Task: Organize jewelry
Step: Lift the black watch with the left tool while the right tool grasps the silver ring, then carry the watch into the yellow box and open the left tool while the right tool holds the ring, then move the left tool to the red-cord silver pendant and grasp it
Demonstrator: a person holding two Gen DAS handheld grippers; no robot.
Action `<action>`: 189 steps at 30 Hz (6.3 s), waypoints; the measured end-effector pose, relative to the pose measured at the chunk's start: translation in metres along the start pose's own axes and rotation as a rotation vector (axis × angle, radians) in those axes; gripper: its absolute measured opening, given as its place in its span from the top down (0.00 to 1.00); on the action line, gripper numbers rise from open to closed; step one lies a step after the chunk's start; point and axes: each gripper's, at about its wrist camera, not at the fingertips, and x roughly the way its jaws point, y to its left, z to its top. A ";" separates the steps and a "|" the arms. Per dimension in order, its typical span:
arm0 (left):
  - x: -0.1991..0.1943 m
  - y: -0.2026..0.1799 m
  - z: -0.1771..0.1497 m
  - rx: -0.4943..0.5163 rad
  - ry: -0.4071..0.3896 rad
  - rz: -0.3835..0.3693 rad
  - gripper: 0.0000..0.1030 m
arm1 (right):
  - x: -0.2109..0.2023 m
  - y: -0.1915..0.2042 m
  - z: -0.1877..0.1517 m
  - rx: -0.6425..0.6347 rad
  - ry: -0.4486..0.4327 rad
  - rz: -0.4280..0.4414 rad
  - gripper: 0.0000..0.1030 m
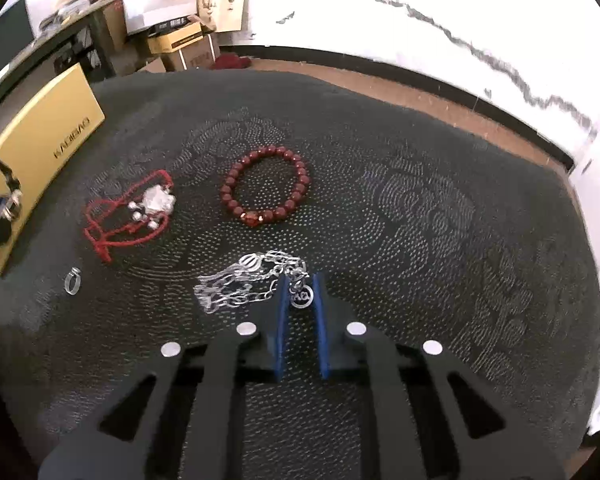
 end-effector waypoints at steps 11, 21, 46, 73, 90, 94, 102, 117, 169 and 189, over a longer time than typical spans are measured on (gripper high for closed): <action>-0.004 -0.006 0.000 0.009 -0.011 -0.009 0.52 | -0.086 -0.003 0.001 0.104 -0.114 0.110 0.88; -0.008 -0.019 -0.001 0.032 -0.017 -0.016 0.52 | -0.041 0.009 -0.052 -0.043 0.100 -0.032 0.88; 0.000 -0.040 0.002 0.072 -0.012 0.002 0.52 | -0.064 0.013 -0.061 -0.008 0.062 -0.020 0.88; -0.153 0.191 -0.052 -0.233 -0.195 0.332 0.52 | -0.119 0.364 0.116 -0.163 -0.094 0.188 0.88; -0.123 0.248 -0.069 -0.329 -0.120 0.284 0.52 | 0.029 0.427 0.167 -0.140 0.104 0.105 0.88; -0.121 0.248 -0.067 -0.331 -0.115 0.281 0.52 | 0.034 0.427 0.167 -0.148 0.109 0.102 0.87; -0.117 0.247 -0.062 -0.330 -0.109 0.278 0.52 | 0.001 0.414 0.168 -0.136 0.037 0.160 0.26; -0.103 0.229 -0.055 -0.269 -0.100 0.311 0.52 | -0.113 0.264 0.042 -0.047 -0.210 -0.012 0.12; -0.093 0.079 -0.030 -0.094 -0.234 0.235 0.07 | -0.162 0.071 -0.038 0.412 -0.243 -0.157 0.11; 0.096 -0.042 0.011 0.108 -0.029 0.117 0.08 | -0.154 0.035 -0.041 0.465 -0.239 -0.150 0.11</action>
